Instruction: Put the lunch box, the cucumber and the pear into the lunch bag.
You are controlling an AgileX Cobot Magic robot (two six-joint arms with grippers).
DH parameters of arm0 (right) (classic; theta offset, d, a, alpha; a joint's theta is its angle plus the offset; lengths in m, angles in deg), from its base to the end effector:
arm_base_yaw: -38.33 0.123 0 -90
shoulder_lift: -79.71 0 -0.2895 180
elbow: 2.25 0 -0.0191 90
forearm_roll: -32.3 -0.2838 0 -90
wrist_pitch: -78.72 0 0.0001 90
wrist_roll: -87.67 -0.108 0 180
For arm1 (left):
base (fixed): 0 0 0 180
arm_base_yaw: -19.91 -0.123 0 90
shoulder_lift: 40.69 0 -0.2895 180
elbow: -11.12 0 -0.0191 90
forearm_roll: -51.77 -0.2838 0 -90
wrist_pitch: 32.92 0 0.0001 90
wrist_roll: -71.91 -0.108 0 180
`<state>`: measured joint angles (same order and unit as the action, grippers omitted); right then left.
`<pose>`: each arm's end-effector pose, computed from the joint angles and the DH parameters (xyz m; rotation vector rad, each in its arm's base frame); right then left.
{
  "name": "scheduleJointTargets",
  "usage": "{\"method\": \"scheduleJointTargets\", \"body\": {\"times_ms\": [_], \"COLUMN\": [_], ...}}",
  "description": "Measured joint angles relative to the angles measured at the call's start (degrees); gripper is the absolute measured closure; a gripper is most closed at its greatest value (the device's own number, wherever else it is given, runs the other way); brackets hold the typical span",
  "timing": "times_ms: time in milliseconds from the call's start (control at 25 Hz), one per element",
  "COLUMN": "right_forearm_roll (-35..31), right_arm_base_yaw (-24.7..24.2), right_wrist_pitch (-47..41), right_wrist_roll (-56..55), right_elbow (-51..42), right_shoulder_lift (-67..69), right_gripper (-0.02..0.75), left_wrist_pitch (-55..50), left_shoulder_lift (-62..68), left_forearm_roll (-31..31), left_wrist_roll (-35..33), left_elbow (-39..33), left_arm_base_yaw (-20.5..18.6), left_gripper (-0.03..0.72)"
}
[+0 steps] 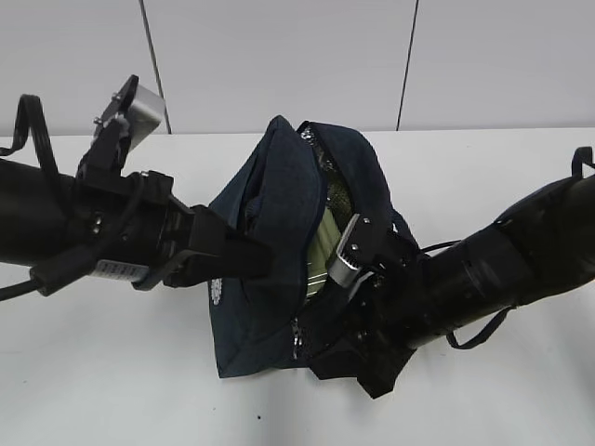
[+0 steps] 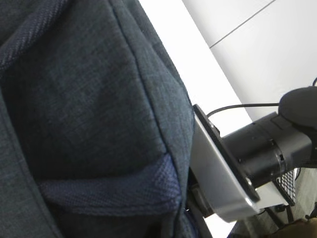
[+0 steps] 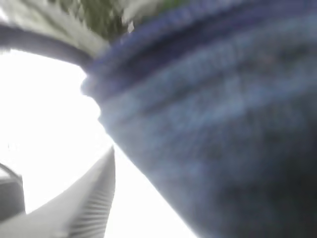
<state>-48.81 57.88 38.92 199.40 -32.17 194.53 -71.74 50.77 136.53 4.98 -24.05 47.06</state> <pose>0.2976 0.1782 0.0912 -1.2943 2.1157 0.8009 0.2453 -0.2017 0.2033 0.5918 2.2872 -1.1548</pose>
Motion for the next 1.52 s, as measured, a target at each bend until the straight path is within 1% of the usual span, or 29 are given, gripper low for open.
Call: {"method": "scheduleJointTargets", "body": {"times_ms": [160,400,520,720,920,1120,1280,1400,1520], "right_forearm_roll": [0.9,-2.2,-4.7,-8.2,-9.4,-13.0,-13.8,-14.0,-14.3], "right_arm_base_yaw": [0.0,0.0,0.0,0.0,0.0,0.0,0.0,0.0,0.0], "right_wrist_pitch": [0.0,-1.6,-3.2,-4.1,-4.2,-4.1,-2.6,-2.1,-1.4], "right_wrist_roll": [1.2,3.5,5.6,7.7,8.0,8.0,8.1,8.1,8.2], "right_elbow": [0.0,0.0,0.0,0.0,0.0,0.0,0.0,0.0,0.0], "right_shoulder_lift": [0.0,0.0,0.0,0.0,0.0,0.0,0.0,0.0,0.0], "right_gripper": [0.4,0.271,0.245,0.239,0.228,0.214,0.214,0.238,0.32], "left_wrist_pitch": [-0.1,0.1,0.2,0.4,-0.2,-0.2,0.0,0.0,0.0], "left_shoulder_lift": [0.0,0.0,0.0,0.0,0.0,0.0,0.0,0.0,0.0], "left_forearm_roll": [-0.4,-0.5,-0.5,0.1,0.3,0.2,1.2,1.9,2.2], "left_wrist_roll": [0.0,0.0,0.0,0.0,0.0,0.0,0.0,0.0,0.0], "left_elbow": [0.0,0.0,0.0,0.0,0.0,0.0,0.0,0.0,0.0], "left_arm_base_yaw": [0.0,0.0,0.0,0.0,0.0,0.0,0.0,0.0,0.0], "left_gripper": [0.703,0.703,0.703,0.703,0.703,0.703,0.703,0.703,0.703]}}
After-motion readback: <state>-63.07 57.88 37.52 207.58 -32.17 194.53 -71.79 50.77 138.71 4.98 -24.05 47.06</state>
